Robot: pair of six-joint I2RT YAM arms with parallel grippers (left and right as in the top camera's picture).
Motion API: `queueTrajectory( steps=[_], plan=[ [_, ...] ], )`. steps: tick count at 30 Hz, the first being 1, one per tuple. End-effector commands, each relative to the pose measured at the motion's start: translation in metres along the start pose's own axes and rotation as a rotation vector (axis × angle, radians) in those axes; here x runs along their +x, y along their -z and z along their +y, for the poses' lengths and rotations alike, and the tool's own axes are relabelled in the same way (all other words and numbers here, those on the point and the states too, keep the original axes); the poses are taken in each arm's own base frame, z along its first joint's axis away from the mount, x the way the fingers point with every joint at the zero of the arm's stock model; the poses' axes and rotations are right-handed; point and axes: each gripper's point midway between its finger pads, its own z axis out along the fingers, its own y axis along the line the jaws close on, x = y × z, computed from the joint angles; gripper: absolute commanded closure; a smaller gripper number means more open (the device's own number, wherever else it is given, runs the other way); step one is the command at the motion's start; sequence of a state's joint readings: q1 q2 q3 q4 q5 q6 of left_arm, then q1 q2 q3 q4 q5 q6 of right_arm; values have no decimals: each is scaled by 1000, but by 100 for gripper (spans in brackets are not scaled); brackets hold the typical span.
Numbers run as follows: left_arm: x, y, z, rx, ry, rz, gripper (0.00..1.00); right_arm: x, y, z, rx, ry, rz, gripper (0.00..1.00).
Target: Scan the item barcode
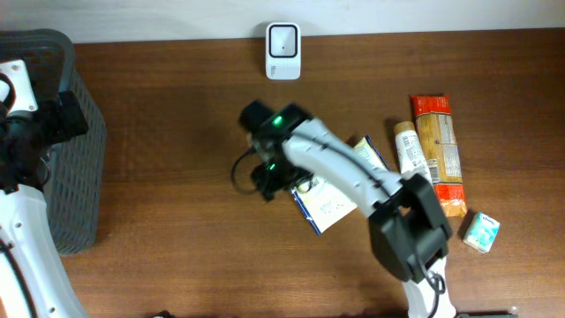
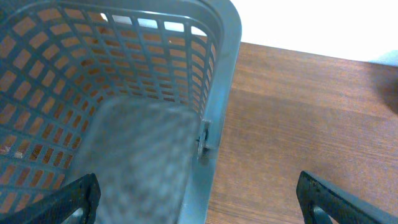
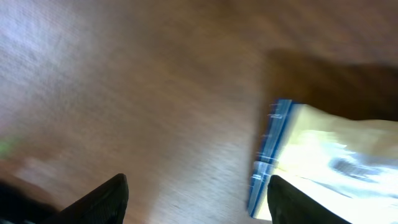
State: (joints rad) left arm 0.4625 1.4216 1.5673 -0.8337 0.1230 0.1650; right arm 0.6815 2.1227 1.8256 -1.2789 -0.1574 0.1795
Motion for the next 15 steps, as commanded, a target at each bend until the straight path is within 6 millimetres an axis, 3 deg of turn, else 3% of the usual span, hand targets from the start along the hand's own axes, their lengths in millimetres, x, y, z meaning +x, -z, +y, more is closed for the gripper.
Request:
queueTrajectory(
  steps=[1,2,3,4,6,8,12,13,15],
  plan=[
    [-4,5,1,1,-15,-16,1,-19,52,-62,-26,-49,-121,22],
    [-4,5,1,1,-15,-16,1,-18,56,-99,-17,-37,-126,8],
    [-4,5,1,1,-15,-16,1,-13,58,-135,-19,-78,-122,4],
    [-4,5,1,1,-15,-16,1,-7,58,-158,-60,-89,-124,1],
    [-4,5,1,1,-15,-16,1,4,55,-188,-187,-56,-154,1],
    [-4,5,1,1,-15,-16,1,17,35,-229,-223,-44,-143,1],
    [-4,5,1,1,-15,-16,1,22,-5,-239,-305,-11,-85,1],
    [-4,5,1,1,-15,-16,1,22,-22,-239,-327,-16,-55,1],
    [-4,5,1,1,-15,-16,1,21,-36,-228,-421,-38,-43,0]
  ],
)
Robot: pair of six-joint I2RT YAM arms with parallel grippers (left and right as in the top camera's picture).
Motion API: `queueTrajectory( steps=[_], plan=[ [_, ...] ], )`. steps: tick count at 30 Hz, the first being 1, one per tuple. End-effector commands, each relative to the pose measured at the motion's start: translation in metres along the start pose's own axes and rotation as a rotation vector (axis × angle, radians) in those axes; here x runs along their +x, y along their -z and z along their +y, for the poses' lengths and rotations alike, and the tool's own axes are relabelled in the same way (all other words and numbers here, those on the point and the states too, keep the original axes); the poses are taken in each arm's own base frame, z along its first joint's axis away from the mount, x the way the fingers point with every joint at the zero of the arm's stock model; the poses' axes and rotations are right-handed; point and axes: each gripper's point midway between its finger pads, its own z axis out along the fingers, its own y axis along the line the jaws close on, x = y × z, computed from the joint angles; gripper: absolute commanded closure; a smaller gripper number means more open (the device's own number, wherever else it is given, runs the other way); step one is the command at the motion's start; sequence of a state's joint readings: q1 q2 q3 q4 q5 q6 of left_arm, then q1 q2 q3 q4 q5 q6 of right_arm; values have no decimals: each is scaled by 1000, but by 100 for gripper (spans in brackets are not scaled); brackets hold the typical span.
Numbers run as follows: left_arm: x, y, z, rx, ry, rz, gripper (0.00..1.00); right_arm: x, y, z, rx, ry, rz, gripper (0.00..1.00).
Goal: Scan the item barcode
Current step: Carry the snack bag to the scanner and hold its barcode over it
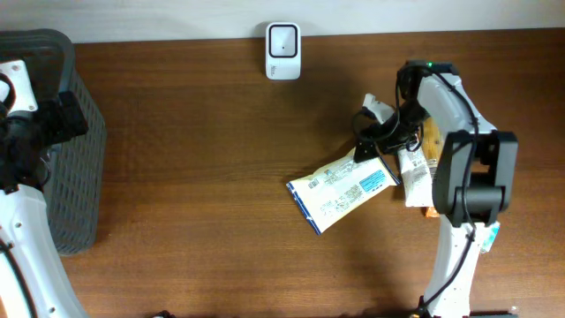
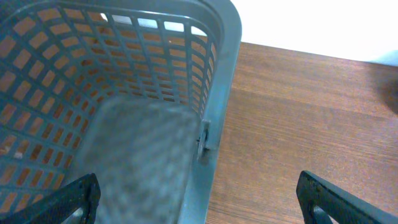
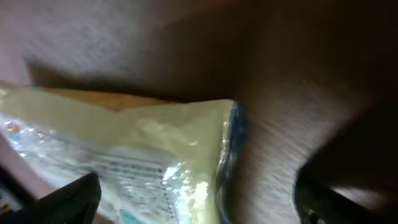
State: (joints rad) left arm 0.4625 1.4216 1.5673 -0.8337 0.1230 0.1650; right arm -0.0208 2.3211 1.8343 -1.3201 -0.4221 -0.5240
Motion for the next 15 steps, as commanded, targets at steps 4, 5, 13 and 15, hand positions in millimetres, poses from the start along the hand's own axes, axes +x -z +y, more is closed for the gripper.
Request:
queueTrajectory(
  steps=[4,5,13,15],
  plan=[
    [-4,5,1,1,-15,-16,1,29,-56,22,-176,-35,85,14],
    [-4,5,1,1,-15,-16,1,41,-71,23,-194,-47,102,24],
    [-4,5,1,1,-15,-16,1,24,-77,56,-433,-185,-33,96],
    [-4,5,1,1,-15,-16,1,-3,-30,89,-565,-130,-164,96]
  ],
)
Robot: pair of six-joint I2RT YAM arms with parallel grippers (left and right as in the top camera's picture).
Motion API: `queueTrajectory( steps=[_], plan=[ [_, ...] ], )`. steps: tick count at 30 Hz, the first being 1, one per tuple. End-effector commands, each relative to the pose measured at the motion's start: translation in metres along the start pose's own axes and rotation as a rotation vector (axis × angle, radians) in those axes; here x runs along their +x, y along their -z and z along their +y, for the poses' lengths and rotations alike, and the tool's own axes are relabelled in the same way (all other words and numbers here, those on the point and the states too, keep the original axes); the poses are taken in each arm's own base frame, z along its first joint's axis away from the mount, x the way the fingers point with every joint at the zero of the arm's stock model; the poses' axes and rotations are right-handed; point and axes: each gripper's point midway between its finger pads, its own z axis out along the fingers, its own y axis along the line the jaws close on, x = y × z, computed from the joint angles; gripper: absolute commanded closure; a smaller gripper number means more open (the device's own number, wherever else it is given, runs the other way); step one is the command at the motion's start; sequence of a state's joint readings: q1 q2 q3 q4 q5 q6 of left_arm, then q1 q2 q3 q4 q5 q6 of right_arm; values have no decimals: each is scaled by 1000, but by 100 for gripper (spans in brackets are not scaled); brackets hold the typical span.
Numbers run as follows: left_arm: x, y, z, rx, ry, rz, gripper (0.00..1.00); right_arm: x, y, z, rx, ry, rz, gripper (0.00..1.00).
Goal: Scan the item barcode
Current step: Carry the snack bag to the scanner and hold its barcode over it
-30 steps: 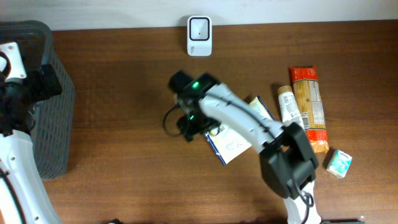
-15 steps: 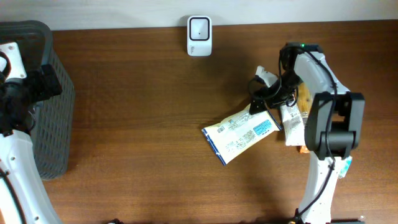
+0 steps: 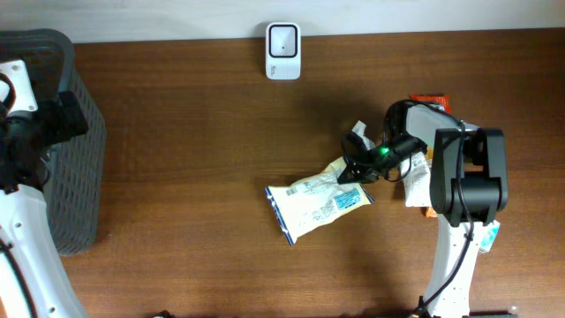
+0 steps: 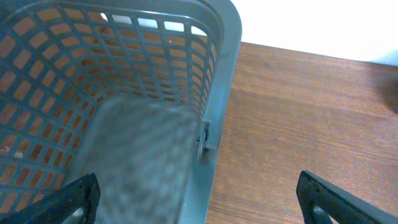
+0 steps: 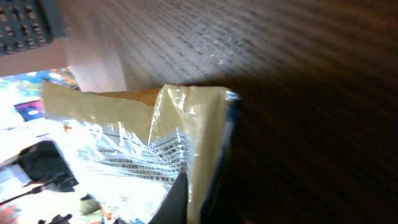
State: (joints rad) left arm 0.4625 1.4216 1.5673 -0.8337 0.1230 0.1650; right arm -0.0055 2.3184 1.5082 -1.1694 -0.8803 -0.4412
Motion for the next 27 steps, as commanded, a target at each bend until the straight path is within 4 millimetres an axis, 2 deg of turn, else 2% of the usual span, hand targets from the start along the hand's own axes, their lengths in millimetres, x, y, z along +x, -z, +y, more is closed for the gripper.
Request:
queueTrajectory(
  steps=[1,3,5,6,8,9,11,14,16,18,19,20,23,25,27],
  plan=[
    [-4,5,1,1,-15,-16,1,-26,27,63,-152,109,-124,96],
    [-4,5,1,1,-15,-16,1,-33,68,135,-272,253,-262,96],
    [-4,5,1,1,-15,-16,1,-24,96,182,-310,350,-332,96],
    [-4,5,1,1,-15,-16,1,-21,104,193,-313,365,-348,96],
    [-4,5,1,1,-15,-16,1,-13,137,221,-381,399,-431,96],
    [-4,5,1,1,-15,-16,1,-14,150,219,-382,383,-466,96],
    [-4,5,1,1,-15,-16,1,-17,173,203,-367,334,-525,96],
    [-4,5,1,1,-15,-16,1,-24,174,190,-305,284,-531,96],
    [-4,5,1,1,-15,-16,1,-39,183,189,-307,232,-557,96],
    [-4,5,1,1,-15,-16,1,-67,191,176,-201,178,-626,96],
    [-4,5,1,1,-15,-16,1,-80,190,165,-79,169,-667,96],
    [-4,5,1,1,-15,-16,1,-100,184,147,180,144,-712,96],
    [-4,5,1,1,-15,-16,1,-128,186,134,691,172,-813,96],
    [-4,5,1,1,-15,-16,1,-144,188,156,1100,310,-903,96],
    [-4,5,1,1,-15,-16,1,-153,201,192,1377,394,-1036,96]
  ],
)
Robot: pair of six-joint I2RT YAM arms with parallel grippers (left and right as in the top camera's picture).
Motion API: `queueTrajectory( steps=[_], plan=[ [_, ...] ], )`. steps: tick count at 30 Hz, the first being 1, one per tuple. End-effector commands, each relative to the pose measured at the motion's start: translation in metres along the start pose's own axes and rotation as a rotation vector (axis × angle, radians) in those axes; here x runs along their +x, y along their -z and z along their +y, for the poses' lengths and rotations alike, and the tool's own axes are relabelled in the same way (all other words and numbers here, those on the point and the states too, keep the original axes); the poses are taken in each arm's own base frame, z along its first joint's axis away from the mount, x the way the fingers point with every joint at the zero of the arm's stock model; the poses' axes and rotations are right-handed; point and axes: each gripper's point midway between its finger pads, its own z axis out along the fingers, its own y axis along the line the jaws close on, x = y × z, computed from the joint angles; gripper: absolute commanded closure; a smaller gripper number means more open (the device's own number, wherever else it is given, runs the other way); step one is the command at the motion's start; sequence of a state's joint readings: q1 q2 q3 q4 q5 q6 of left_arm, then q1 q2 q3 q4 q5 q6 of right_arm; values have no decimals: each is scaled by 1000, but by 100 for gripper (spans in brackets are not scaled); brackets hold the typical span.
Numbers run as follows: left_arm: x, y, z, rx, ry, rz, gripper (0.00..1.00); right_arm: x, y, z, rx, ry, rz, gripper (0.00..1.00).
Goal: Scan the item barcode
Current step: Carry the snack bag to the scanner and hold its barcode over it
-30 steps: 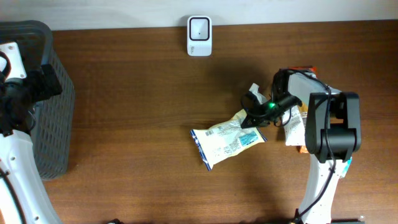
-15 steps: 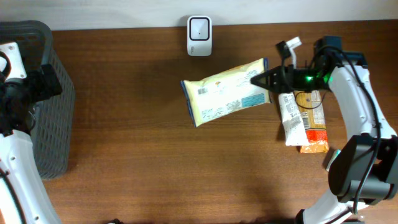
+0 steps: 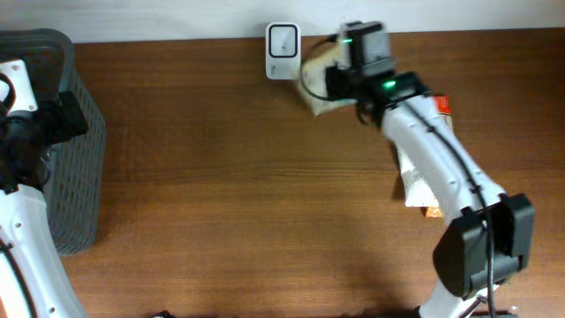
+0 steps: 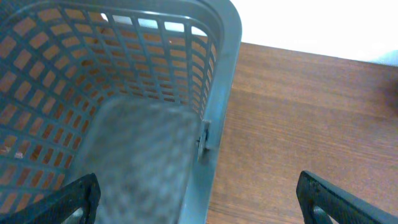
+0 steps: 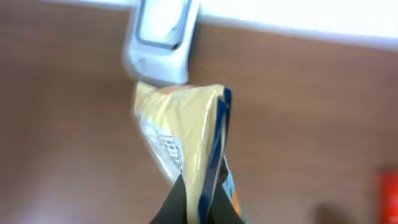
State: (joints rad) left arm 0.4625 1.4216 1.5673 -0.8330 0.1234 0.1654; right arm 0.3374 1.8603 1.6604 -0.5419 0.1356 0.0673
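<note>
My right gripper is shut on a cream and blue snack bag, holding it up at the back of the table, right beside the white barcode scanner. In the right wrist view the bag hangs pinched between the dark fingers, its top edge just below the scanner. My left gripper stands open over the rim of the grey mesh basket at the far left, nothing between its fingers.
Several packaged items, among them an orange packet, lie on the right of the wooden table, partly under my right arm. The basket takes up the left edge.
My right gripper, shut on the bag near the table's middle right, now holds it lifted at the back of the table beside the scanner. The left arm has not moved.
My right gripper was open over the bag lying mid-table. Then it was open at the bag's right end near the other items. Then it was shut on that end with the bag shifted left. Now the bag is held up at the scanner.
</note>
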Motion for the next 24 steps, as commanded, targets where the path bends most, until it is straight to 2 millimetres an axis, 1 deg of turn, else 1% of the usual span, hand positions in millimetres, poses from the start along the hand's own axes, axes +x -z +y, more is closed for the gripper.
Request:
queueTrajectory(
  steps=[1,2,3,6,8,12,14,17,19,21,24],
  plan=[
    [-3,5,1,0,-15,-15,1,-61,35,-17,452,241,-218,96],
    [-3,5,1,0,-15,-15,1,-78,34,-1,473,343,-280,96],
    [-3,5,1,0,-15,-15,1,-88,30,6,503,407,-320,96],
    [-3,5,1,0,-15,-15,1,-97,2,14,574,558,-361,96],
    [-3,5,1,0,-15,-15,1,-97,-14,24,599,649,-369,96],
    [-3,5,1,0,-15,-15,1,-86,-47,47,618,805,-377,96],
    [-3,5,1,0,-15,-15,1,-83,-55,53,628,841,-384,96],
    [-3,5,1,0,-15,-15,1,-83,-61,63,614,909,-400,96],
    [-3,5,1,0,-15,-15,1,-90,-57,64,638,912,-437,96],
    [-3,5,1,0,-15,-15,1,-94,-60,70,662,975,-474,96],
    [-3,5,1,0,-15,-15,1,-85,-76,74,662,1019,-475,96]
  ],
)
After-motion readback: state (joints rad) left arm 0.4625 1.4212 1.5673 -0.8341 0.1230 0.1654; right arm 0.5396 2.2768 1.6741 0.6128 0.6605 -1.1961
